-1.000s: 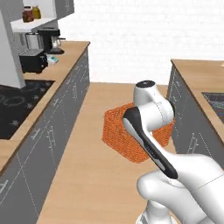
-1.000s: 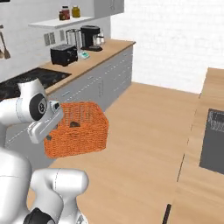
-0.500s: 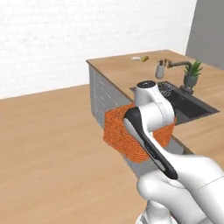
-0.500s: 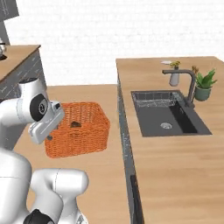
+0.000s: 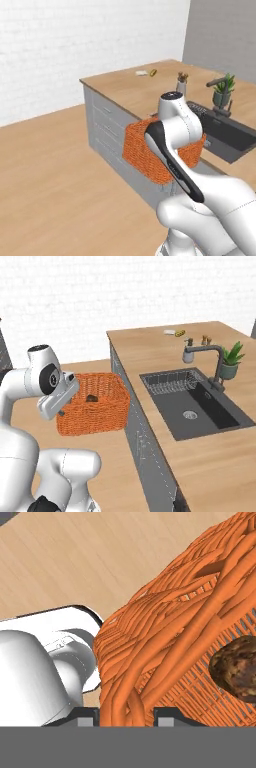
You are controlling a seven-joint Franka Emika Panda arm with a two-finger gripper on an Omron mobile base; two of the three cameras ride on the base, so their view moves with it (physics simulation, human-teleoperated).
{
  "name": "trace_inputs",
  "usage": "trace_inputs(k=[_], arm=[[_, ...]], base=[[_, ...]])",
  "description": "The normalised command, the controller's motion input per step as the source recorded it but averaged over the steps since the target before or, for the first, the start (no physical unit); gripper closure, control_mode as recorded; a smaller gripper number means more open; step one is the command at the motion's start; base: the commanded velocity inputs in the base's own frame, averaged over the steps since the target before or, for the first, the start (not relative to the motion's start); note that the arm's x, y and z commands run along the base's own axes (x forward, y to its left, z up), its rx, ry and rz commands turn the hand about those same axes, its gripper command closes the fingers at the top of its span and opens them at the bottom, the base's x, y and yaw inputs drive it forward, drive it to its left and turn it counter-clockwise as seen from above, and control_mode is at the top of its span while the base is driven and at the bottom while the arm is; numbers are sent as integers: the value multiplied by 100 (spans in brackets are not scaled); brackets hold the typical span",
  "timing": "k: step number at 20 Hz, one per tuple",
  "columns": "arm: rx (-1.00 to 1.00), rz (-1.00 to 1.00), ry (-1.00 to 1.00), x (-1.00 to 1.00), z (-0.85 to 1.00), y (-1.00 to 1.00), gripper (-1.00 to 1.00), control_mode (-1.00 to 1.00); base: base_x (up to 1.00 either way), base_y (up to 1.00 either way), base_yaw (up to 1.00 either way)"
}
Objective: Open the cabinet, pick up the bread from the cabinet and place it in the basket. Then move the basket to the dining counter.
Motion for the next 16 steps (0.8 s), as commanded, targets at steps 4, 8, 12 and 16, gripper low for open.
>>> trace_inputs(k=[4, 8, 12, 16], arm=[[0, 0, 0, 0, 0, 0, 100, 100], [0, 0, 0, 0, 0, 0, 100, 100], [0, 0, 0, 0, 0, 0, 100, 100], [0, 0, 0, 0, 0, 0, 100, 100]], base=[[100, 100, -20], [100, 100, -24], [100, 98, -34], [100, 91, -36]])
